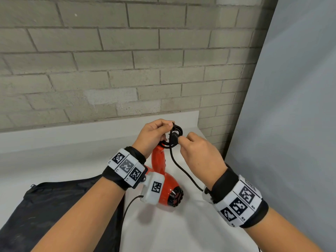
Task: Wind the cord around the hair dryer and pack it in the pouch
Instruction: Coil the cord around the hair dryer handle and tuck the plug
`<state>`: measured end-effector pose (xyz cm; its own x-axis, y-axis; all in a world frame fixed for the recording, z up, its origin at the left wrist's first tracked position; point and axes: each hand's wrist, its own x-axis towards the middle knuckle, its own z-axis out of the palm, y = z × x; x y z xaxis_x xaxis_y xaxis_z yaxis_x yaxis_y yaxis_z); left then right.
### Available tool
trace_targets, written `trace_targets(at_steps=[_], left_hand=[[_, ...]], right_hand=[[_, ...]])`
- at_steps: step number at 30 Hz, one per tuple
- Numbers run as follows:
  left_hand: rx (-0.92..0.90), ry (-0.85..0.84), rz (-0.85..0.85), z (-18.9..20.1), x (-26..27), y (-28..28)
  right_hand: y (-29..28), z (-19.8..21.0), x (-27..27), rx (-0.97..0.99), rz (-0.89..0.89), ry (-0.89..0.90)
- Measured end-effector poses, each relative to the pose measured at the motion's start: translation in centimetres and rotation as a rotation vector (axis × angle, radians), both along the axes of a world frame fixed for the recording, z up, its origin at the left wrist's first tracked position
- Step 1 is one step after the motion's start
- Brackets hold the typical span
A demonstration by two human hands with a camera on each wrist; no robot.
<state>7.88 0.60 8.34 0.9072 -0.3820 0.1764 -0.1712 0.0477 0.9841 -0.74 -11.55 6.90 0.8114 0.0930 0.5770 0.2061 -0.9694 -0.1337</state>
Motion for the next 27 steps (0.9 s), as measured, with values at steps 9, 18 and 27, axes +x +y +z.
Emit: trace_targets(at_steps=[9,18,27], left_hand=[[-0.037,0.017,-0.068,0.1,-0.8,-0.3],[0.031,-0.027,-0.123,-0.2,-0.7,-0.3],[0.078,-0.037,-0.166,-0.2,-0.1,0.7]], right_hand=[[1.1,-0.2,1.0,0.191,-0.008,0.049],[-0.8,-0.2,5.1,0.724,0.251,0.201],[-5.7,-0.4,4.1,0.527,0.319,0.511]])
